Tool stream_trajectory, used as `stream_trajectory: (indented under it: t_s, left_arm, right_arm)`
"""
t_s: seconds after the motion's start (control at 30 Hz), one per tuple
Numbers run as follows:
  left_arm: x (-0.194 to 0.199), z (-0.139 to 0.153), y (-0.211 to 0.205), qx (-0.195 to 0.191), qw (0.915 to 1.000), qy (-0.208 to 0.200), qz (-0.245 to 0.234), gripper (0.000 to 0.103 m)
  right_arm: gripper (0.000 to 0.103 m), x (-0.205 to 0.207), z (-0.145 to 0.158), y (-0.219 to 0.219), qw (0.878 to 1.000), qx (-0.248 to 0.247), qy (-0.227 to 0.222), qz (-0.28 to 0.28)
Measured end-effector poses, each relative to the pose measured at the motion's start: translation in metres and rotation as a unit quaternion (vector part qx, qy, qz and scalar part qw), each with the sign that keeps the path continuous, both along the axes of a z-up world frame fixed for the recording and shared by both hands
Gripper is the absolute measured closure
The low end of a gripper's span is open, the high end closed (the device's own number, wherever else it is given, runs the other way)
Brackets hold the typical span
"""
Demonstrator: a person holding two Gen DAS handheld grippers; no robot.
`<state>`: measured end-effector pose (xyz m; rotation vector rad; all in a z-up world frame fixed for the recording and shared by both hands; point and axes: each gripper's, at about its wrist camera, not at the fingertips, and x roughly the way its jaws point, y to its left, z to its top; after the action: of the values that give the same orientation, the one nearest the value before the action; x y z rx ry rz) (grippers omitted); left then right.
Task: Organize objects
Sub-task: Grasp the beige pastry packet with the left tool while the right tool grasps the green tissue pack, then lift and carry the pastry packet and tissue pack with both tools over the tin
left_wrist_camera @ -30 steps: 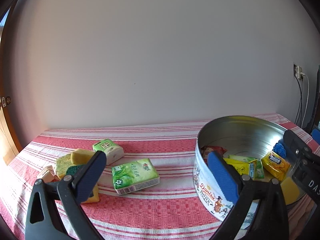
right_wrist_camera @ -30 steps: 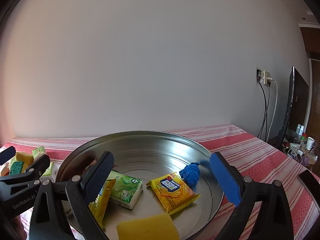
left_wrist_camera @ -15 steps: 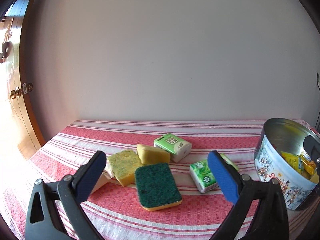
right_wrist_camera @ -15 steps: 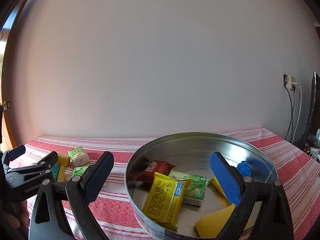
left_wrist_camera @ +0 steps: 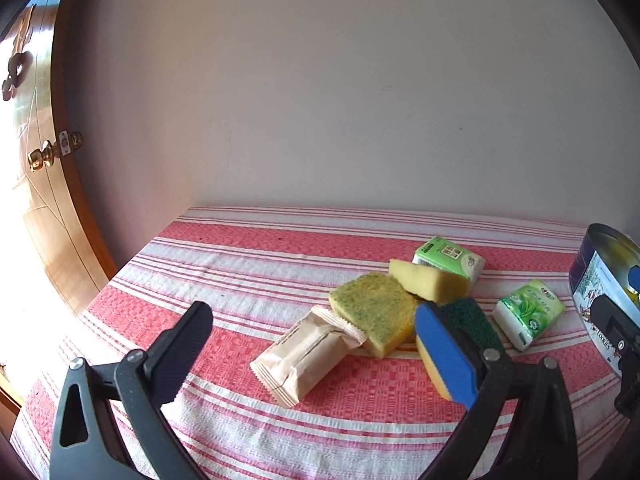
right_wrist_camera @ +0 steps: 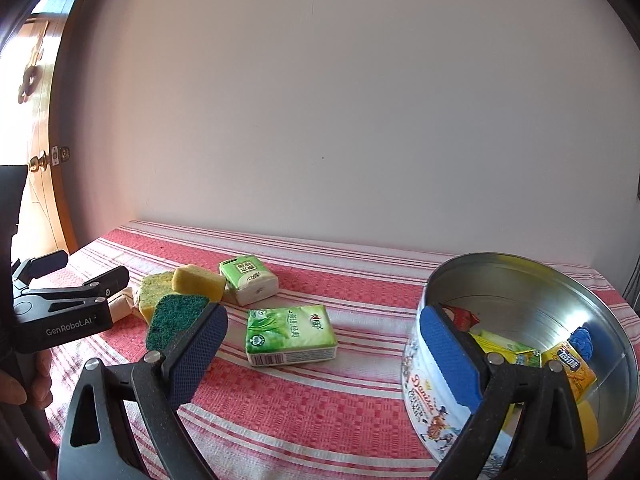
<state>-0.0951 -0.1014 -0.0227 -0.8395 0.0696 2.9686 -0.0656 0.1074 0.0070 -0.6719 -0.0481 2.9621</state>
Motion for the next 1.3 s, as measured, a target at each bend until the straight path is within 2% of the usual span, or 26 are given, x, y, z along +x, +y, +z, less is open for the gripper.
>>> stream_trajectory:
  t_s: [0.2,0.4,0.5,0.63,0.73,0.8,0.83,0.87,0.9,0.93,0.97,1.03,1.17,1.3]
  left_arm:
    - [-0.013,-0.013,-0.012,0.000,0.9986,-0.051,-0.015,0.001]
    - [-0.026,-0.024,-0.015,0.010,0.9939,-0.107,-0.026,0.001]
    - [-0.039,-0.030,-0.009,-0.005,0.9918,-0.126,-0.018,0.001]
    - [-0.049,-0.031,0.003,-0.047,0.9913,-0.122,-0.007,0.001]
    - [-0.054,-0.036,0.014,-0.072,0.9885,-0.133,-0.015,0.012]
    - [-0.054,-0.037,0.016,-0.071,0.9876,-0.138,-0.023,0.020]
    - [-0.054,-0.038,0.017,-0.069,0.9870,-0.142,-0.028,0.029]
    - [-0.053,-0.039,0.017,-0.066,0.9859,-0.150,-0.034,0.031]
    - [-0.052,-0.040,0.017,-0.063,0.9854,-0.154,-0.036,0.031]
    - [-0.051,-0.041,0.017,-0.057,0.9844,-0.161,-0.043,0.039]
    - [-0.050,-0.040,0.016,-0.041,0.9843,-0.162,-0.058,0.053]
    - [-0.048,-0.041,0.012,-0.015,0.9833,-0.168,-0.068,0.061]
    - [-0.047,-0.041,-0.001,0.020,0.9838,-0.169,-0.055,0.064]
    - [-0.044,-0.038,-0.021,0.056,0.9866,-0.152,-0.019,0.064]
  right_arm:
    - [0.005,-0.027,-0.012,-0.010,0.998,0.001,-0.068,0.004]
    - [0.005,-0.065,-0.030,-0.012,0.990,-0.008,-0.138,0.003]
    - [0.005,-0.082,-0.040,-0.009,0.985,-0.017,-0.172,-0.007]
    - [0.005,-0.096,-0.050,-0.003,0.978,-0.040,-0.203,-0.007]
    - [0.008,-0.104,-0.059,0.001,0.972,-0.051,-0.230,-0.007]
    - [0.012,-0.104,-0.059,0.001,0.972,-0.051,-0.230,-0.007]
    - [0.014,-0.104,-0.059,0.001,0.972,-0.050,-0.229,-0.006]
    - [0.017,-0.102,-0.058,0.000,0.973,-0.051,-0.227,0.000]
    - [0.025,-0.101,-0.057,-0.001,0.973,-0.053,-0.224,0.004]
    - [0.026,-0.101,-0.057,-0.001,0.973,-0.052,-0.224,0.007]
    - [0.027,-0.100,-0.057,-0.001,0.973,-0.053,-0.223,0.007]
    - [0.027,-0.096,-0.056,0.000,0.974,-0.056,-0.219,0.010]
    - [0.028,-0.085,-0.052,0.005,0.975,-0.077,-0.206,0.023]
    - [0.028,-0.065,-0.038,0.007,0.982,-0.088,-0.162,0.026]
